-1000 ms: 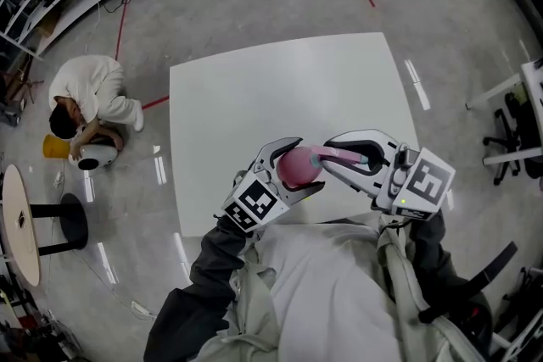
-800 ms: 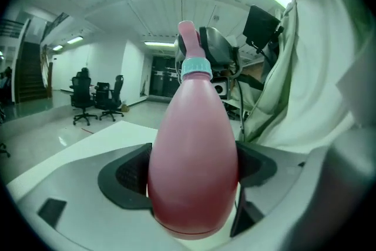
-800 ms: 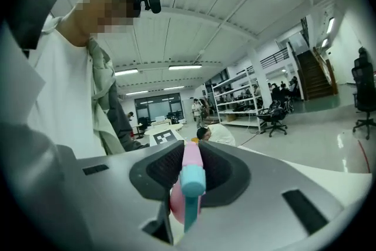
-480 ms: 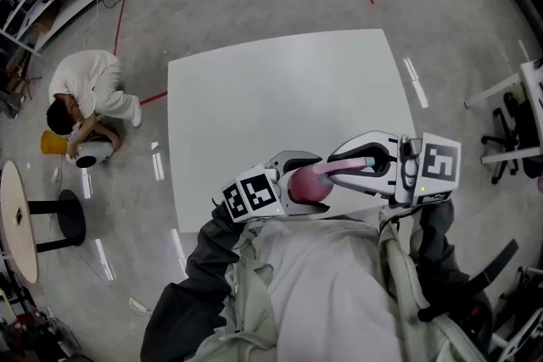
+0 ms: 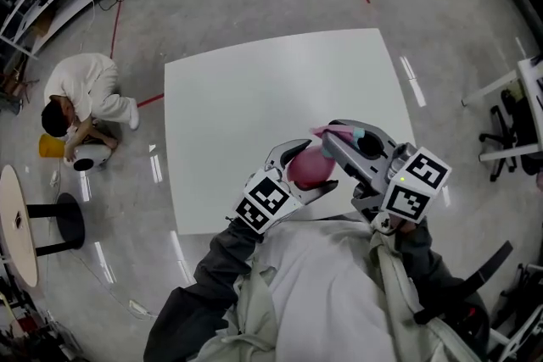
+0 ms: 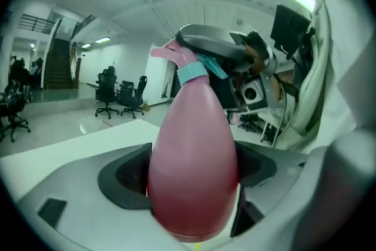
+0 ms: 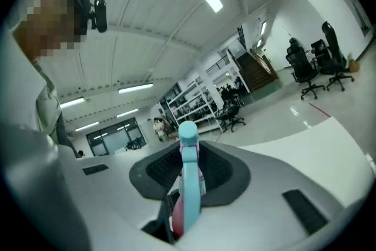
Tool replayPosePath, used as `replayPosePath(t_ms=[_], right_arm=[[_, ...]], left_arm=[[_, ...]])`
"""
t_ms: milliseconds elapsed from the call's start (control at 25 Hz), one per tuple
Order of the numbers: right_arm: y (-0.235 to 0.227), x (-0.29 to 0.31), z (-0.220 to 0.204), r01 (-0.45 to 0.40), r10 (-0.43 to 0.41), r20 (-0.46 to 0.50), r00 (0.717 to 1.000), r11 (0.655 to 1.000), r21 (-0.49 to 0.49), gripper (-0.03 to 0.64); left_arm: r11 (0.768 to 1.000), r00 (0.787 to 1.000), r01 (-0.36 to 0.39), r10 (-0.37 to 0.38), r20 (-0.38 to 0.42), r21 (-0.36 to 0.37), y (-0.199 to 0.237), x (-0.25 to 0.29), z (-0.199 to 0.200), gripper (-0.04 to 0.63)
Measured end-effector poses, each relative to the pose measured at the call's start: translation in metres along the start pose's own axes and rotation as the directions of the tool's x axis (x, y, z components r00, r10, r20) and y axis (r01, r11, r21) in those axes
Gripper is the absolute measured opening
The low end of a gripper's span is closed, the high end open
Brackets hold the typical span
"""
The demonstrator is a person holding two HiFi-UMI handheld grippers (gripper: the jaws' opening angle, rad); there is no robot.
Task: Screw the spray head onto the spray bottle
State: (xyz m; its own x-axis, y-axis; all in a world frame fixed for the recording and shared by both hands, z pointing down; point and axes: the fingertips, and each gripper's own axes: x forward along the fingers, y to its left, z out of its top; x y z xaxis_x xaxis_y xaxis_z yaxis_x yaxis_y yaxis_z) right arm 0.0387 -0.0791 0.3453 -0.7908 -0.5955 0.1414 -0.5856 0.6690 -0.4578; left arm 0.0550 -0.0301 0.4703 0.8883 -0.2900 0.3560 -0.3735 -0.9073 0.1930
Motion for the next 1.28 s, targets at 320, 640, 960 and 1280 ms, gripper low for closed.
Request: replayPosePath(t_ms=[320, 640, 960, 1280], right_arm=[[0.023, -0.016, 0.021, -0.185, 0.201, 0.099, 0.975, 0.972, -0.147, 0.064], [0.017, -0.014, 0.006, -0.138, 0.132, -0.043, 0.99, 0.974, -0.18, 0.064], [0.046, -0.024, -0.013, -0.4, 0.32, -0.258, 0.912, 0.838, -0.372, 0.064], [0.064, -0.042, -0.032, -0.601, 0.442, -0.447, 0.778, 0.731, -0.324, 0.063]], left_arm=[[0.99, 0.986, 0.094, -0.078, 0.148, -0.105, -0.004, -0.008, 0.026, 0.426], [0.994, 0.994, -0.073, 0.079, -0.07, 0.078, 0.013, -0.012, 0.004, 0.426], [0.988, 0.981, 0.138, -0.127, -0.145, 0.069, -0.019, -0.007, -0.012, 0.426], [0.901, 0.874, 0.434, -0.415, -0.251, 0.02, -0.055, -0.021, -0.025, 0.426]])
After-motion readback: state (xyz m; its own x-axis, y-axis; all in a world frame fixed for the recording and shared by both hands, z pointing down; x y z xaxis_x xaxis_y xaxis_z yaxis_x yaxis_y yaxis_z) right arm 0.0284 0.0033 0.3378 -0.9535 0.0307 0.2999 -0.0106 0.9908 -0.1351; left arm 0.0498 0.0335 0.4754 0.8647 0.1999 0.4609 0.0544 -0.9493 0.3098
